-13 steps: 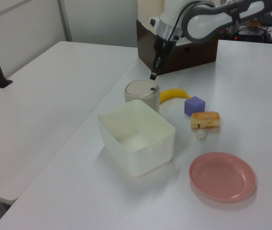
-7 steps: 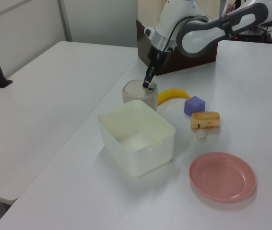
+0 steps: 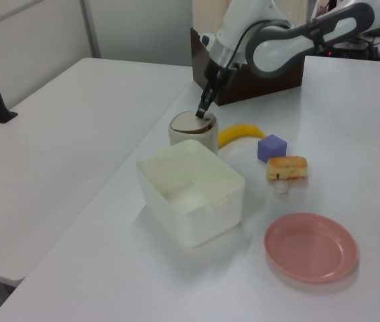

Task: Open the trash can
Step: 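Lift the lid upward to swing the trash can open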

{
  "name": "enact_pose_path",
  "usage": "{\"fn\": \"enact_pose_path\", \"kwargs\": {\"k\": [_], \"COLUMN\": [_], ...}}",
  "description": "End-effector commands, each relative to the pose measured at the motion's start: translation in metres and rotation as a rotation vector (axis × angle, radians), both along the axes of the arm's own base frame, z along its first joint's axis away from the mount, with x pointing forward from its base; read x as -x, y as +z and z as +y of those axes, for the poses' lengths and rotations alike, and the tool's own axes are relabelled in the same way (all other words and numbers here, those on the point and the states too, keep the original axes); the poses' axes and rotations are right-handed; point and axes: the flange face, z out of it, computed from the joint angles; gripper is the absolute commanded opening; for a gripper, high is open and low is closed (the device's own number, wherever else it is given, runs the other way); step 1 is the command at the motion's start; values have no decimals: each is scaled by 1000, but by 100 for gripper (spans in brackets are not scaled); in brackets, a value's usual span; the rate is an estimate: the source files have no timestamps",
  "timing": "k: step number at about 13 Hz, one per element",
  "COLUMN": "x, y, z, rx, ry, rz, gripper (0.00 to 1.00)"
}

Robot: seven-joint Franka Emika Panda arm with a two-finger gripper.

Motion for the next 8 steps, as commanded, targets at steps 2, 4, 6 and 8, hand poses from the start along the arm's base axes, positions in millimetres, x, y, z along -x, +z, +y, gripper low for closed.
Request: {"fn": "enact_pose_path", "kwargs": {"k": [2,4,6,8], "x": [40,58,73,78], "y": [54,68,76,82], "z": [-33,-57,-83,-109], "rx": [25,32,40,70], "ry": [-36,-57,-90,-105], "rz": [187,279,360,373], "gripper": [26,47,82,100]}}
